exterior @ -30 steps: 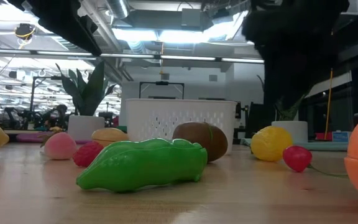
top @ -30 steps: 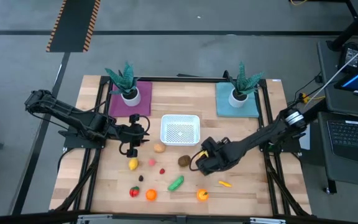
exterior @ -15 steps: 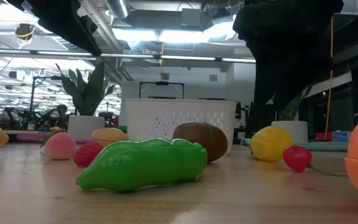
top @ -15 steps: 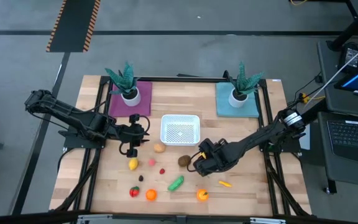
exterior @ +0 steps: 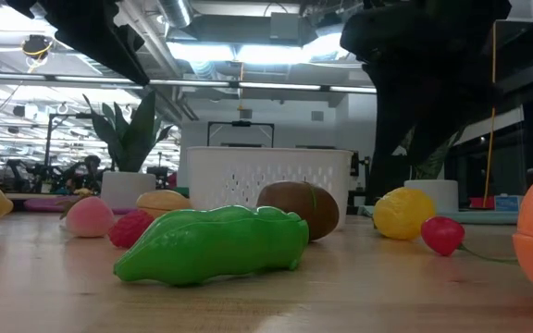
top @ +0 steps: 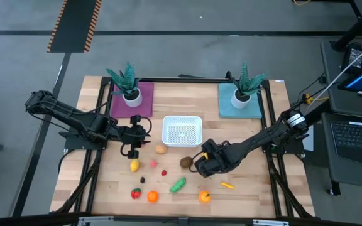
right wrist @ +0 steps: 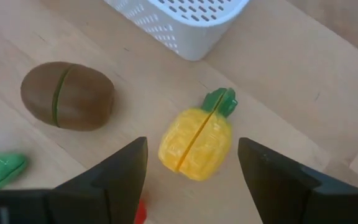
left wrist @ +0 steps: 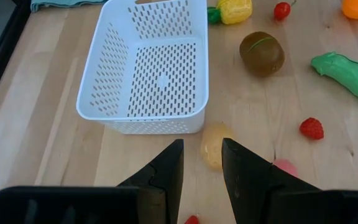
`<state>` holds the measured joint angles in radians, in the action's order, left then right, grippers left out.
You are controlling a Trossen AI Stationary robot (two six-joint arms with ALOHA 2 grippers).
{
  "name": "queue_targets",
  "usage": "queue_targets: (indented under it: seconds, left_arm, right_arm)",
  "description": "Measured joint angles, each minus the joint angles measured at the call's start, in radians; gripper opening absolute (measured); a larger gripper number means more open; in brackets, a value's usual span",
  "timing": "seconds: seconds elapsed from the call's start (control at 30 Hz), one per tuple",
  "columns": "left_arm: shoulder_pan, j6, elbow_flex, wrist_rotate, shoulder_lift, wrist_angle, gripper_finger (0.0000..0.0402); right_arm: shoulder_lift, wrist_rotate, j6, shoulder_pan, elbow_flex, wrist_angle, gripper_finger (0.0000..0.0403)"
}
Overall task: Pick and placing Produce into tupperware
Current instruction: Put the yellow pineapple into the white bin
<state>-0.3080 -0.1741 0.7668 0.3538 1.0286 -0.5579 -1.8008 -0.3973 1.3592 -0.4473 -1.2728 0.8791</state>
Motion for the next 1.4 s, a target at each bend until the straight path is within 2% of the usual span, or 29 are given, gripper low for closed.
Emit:
queue_targets:
  seconds: [0.27,0.43,0.7,1.4]
  left_arm:
    - [0.000,0.000,0.000,0.000,0.000,0.000,0.0102]
    - [0.000,0.000,0.000,0.000,0.000,-0.002,0.0102]
    - [0.000,0.000,0.000,0.000,0.000,-0.009,0.0102]
    - [0.000,0.000,-0.001,0.000,0.000,-0.019,0.0102]
  right_arm:
    - [0.000,-0.001,0.052,0.000,0.016,-0.008,0.0253]
    - [0.000,-0.001,0.054,0.000,0.060,-0.104,0.0253]
    - [-0.004,-0.002,0.054,0.000,0.069,-0.099,0.0253]
    - [-0.108,0.004,0.105,0.003,0.068,-0.121,0.0253]
